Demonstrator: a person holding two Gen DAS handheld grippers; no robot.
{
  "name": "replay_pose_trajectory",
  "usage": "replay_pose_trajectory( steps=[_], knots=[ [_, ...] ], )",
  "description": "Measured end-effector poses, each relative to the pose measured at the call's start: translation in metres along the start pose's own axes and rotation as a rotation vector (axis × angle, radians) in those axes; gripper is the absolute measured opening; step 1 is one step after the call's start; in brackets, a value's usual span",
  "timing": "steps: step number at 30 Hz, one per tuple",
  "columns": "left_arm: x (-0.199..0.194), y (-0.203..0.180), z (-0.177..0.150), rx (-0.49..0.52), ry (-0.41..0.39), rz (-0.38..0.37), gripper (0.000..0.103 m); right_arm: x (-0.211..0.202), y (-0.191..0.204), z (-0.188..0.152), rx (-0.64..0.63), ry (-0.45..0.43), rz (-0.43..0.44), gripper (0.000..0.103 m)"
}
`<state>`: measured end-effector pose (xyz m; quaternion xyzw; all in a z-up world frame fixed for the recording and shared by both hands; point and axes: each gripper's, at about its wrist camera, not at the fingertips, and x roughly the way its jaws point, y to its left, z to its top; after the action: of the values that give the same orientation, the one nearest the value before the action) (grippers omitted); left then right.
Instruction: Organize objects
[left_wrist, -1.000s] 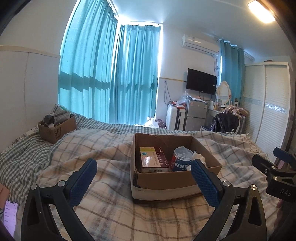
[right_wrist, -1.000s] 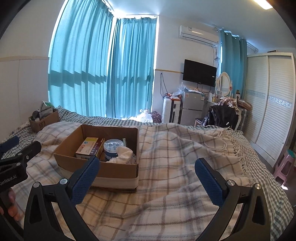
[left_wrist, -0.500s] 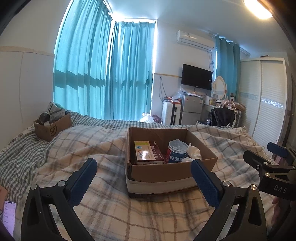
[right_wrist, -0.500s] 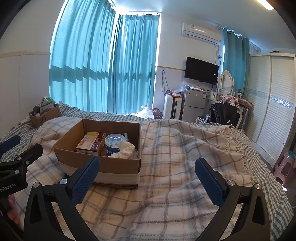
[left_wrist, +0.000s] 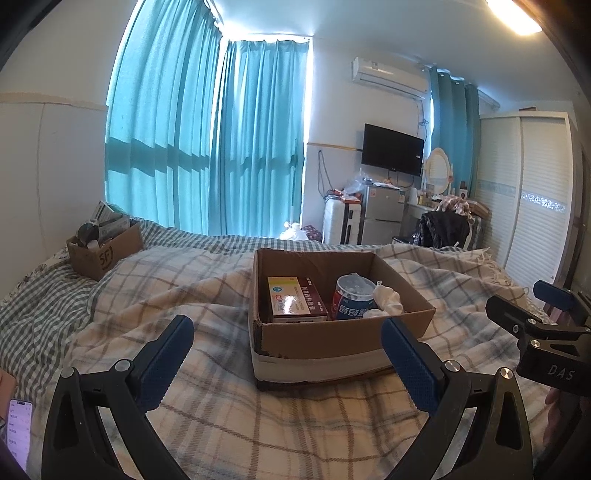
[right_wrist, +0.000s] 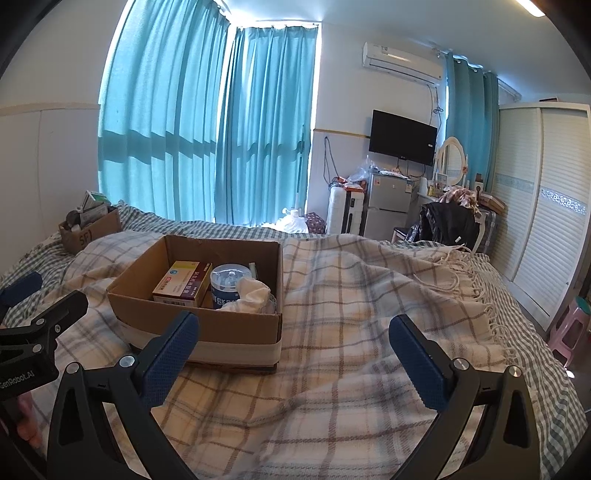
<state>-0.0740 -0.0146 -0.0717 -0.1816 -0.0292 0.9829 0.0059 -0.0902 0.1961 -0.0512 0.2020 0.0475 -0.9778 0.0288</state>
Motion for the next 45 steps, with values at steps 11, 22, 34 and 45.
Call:
replay_pose_trajectory(
  steps=[11, 22, 34, 45],
  knots=[
    [0.0011, 0.0015, -0.0009, -0.002, 0.006, 0.004, 0.103, 0.0018, -0.0002, -0.0007, 0.005, 0.014, 0.002, 0.103],
    [0.0017, 0.0023, -0.0026, -0.003, 0.011, -0.007, 0.103, 0.0002, 0.0, -0.0003, 0.005, 0.011, 0.0, 0.103],
    [0.0015, 0.0019, -0.0025, 0.0, 0.011, 0.016, 0.103, 0.0005, -0.0002, -0.0001, 0.004, 0.011, 0.001, 0.103],
    [0.0015, 0.0016, -0.0025, 0.0, 0.012, 0.016, 0.103, 0.0007, -0.0008, 0.0003, 0.003, 0.013, -0.001, 0.103]
  ],
)
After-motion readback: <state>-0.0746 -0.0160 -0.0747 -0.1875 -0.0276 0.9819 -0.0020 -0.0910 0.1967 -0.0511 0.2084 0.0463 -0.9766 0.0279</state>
